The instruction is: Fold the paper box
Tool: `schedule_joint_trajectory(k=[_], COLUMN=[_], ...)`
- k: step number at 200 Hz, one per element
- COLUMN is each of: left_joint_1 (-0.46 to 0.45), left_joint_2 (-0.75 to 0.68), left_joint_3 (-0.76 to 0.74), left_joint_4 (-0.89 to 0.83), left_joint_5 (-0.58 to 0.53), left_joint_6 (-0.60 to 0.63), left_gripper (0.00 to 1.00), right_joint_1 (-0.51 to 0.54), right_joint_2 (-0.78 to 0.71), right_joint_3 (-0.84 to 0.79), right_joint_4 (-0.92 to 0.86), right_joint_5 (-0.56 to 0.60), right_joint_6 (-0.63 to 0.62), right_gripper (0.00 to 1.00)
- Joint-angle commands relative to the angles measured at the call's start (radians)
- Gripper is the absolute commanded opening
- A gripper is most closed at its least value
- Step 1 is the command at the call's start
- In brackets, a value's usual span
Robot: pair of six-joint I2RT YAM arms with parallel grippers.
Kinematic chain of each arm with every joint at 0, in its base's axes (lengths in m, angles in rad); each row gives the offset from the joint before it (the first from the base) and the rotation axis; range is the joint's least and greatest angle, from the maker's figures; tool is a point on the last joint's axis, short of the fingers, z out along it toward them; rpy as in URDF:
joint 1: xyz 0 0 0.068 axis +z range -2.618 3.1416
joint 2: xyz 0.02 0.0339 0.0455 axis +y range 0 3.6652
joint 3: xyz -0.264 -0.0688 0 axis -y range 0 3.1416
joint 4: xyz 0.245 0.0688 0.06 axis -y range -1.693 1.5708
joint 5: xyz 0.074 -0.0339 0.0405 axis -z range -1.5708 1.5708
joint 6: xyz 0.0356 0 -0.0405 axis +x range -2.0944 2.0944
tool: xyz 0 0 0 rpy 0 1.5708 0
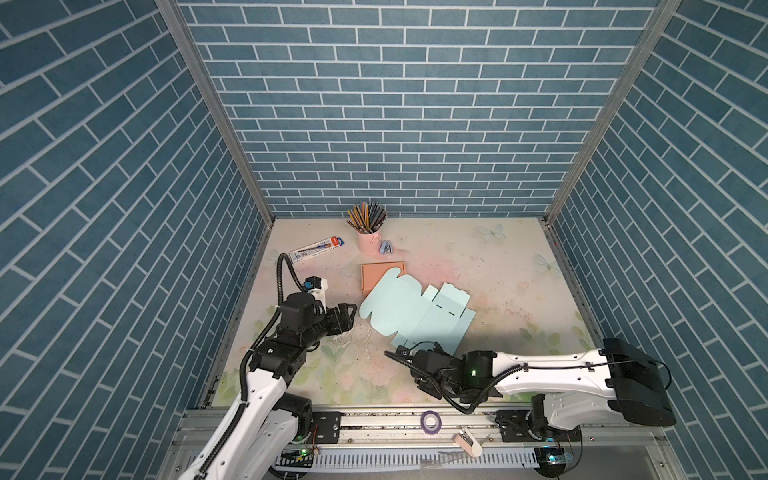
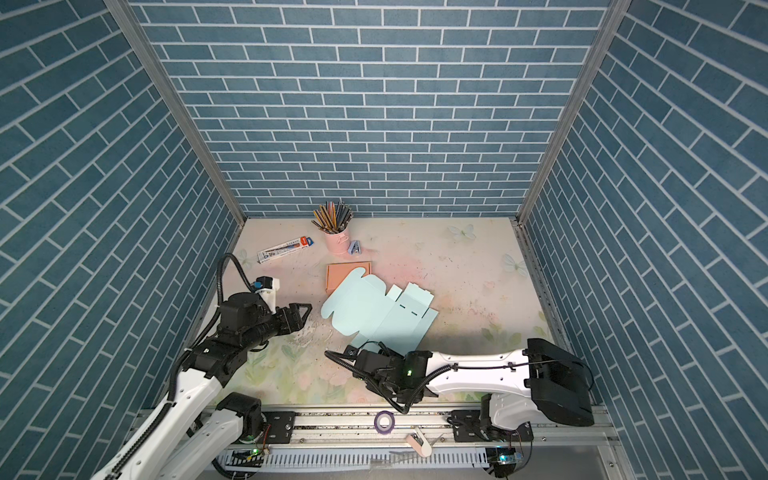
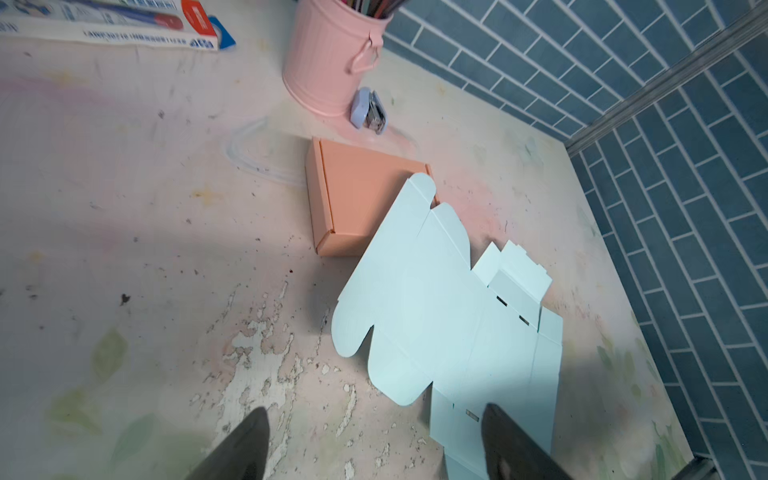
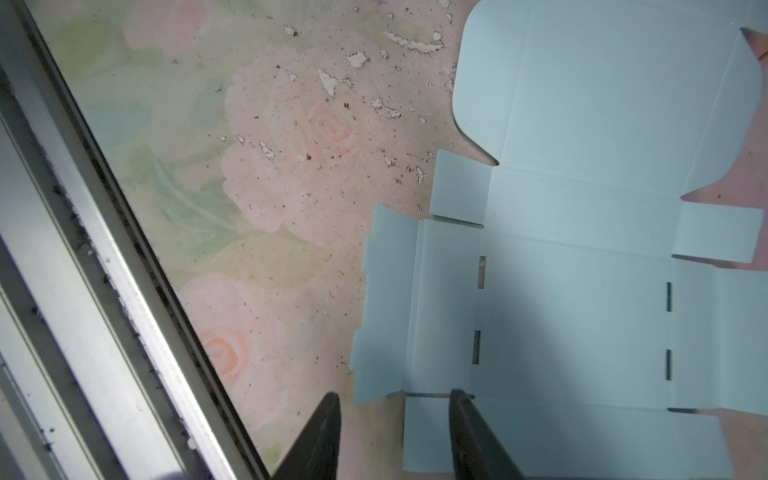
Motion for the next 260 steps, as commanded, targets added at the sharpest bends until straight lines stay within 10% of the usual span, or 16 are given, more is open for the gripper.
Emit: schedule_joint_trajectory(k=[1, 30, 69, 95, 155, 260], left_joint_1=[-0.075, -0.173, -0.057, -0.007, 0.187, 0.125], left_joint_2=[0.036, 0.152, 0.342, 0.424, 0.580, 1.018], left_joint_3=[0.004, 0.052, 0.082, 0.076, 0.079, 0.297], left_joint_4=[0.041, 0.057, 0.183, 0.271, 0.425, 0.571], left_joint_5=[0.023, -0.053, 0.005, 0.054, 0.070, 0.095], left_joint_6=[0.031, 0.080, 0.082, 0.050, -0.005, -0.046], left_gripper=[0.80, 0.82, 0.90, 0.85, 0.35, 0.32], right_joint_1=[-0.064, -0.174, -0.332, -0.388, -0.463, -0.587], right_joint_2=[-0.124, -0.347, -0.602, -0.669, -0.662, -0.641], right_joint_3=[-0.025, -0.103, -0.228, -0.279, -0.391, -0.387], right_joint_4=[-0.010, -0.021, -0.112, -0.161, -0.018, -0.014], right_joint_5=[0.012, 0.044, -0.002, -0.040, -0.165, -0.177], right_joint_6=[0.121, 0.405, 0.638, 0.685, 0.738, 0.652], right_gripper=[0.59, 0.71, 0.79, 0.85, 0.87, 0.88])
